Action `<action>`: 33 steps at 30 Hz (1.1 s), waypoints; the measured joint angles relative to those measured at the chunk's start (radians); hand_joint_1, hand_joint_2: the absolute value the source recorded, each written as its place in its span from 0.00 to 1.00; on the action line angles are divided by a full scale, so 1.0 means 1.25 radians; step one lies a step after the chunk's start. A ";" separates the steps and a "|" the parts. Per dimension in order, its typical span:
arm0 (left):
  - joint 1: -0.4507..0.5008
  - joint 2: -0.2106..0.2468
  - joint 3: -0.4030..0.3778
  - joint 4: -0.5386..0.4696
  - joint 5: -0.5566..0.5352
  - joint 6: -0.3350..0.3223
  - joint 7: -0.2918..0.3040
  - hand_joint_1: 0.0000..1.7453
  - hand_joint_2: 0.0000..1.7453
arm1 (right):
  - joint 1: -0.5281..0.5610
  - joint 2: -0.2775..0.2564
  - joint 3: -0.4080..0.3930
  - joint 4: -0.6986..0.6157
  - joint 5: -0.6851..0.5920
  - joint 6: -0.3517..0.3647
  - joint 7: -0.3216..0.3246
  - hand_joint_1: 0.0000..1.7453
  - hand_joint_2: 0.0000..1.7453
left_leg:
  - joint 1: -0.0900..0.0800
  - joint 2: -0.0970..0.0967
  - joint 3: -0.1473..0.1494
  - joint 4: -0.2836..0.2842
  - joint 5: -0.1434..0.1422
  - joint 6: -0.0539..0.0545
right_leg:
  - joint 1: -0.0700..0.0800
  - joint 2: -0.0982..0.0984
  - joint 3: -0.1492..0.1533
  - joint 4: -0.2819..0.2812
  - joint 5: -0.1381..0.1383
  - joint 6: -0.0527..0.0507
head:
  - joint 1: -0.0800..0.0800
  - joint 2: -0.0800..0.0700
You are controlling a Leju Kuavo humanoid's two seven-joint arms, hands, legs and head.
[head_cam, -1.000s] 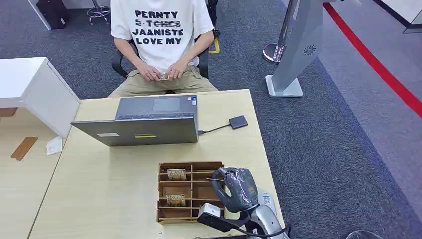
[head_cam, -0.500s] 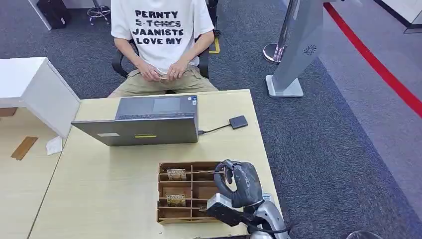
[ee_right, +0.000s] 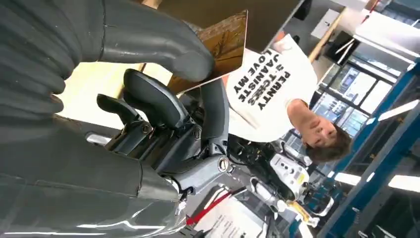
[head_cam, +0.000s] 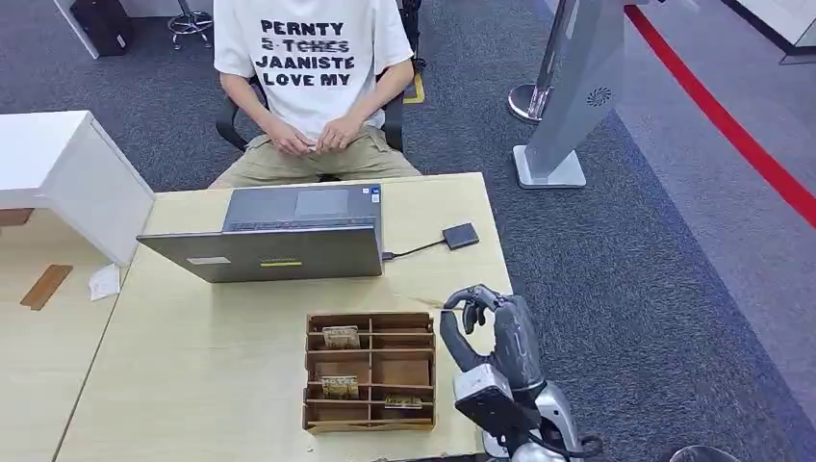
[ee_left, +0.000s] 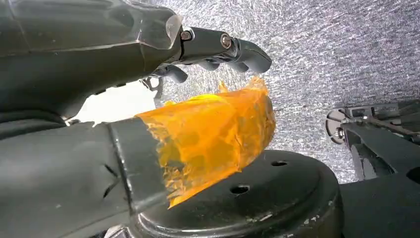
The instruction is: Pass the card to the sensor for recognition and then transmit it.
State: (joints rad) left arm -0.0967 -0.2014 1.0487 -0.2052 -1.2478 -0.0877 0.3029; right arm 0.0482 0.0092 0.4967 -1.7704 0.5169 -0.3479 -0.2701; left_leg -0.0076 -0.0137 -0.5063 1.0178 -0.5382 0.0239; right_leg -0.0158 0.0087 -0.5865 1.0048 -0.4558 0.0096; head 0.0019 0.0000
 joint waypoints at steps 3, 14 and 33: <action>0.000 0.000 0.000 0.000 0.000 0.002 0.000 0.00 0.00 | 0.004 0.000 -0.005 -0.008 -0.005 0.001 -0.003 1.00 1.00 | 0.000 0.000 0.000 0.000 0.000 0.000 | 0.000 0.000 0.000 0.000 0.000 0.000 | 0.000 0.000; 0.000 0.000 0.000 0.000 0.000 0.003 0.000 0.00 0.00 | 0.007 -0.001 -0.007 -0.014 -0.006 0.001 -0.003 1.00 1.00 | 0.000 0.000 0.000 0.000 0.000 0.000 | 0.000 0.000 0.000 0.000 0.000 0.000 | 0.000 0.000; -0.006 0.000 -0.004 0.000 -0.043 -0.004 0.002 0.00 0.00 | -0.160 -0.001 -0.008 0.030 0.043 0.011 0.045 1.00 1.00 | 0.000 0.000 0.000 0.000 0.000 0.000 | 0.000 0.000 0.000 0.000 0.000 0.000 | 0.000 0.000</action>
State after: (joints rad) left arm -0.1046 -0.2014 1.0441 -0.2052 -1.3016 -0.0927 0.3052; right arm -0.1513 0.0080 0.4868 -1.7326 0.5703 -0.3338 -0.2140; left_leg -0.0076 -0.0137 -0.5063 1.0178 -0.5379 0.0238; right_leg -0.0158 0.0088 -0.5863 1.0049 -0.4554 0.0093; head 0.0015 0.0000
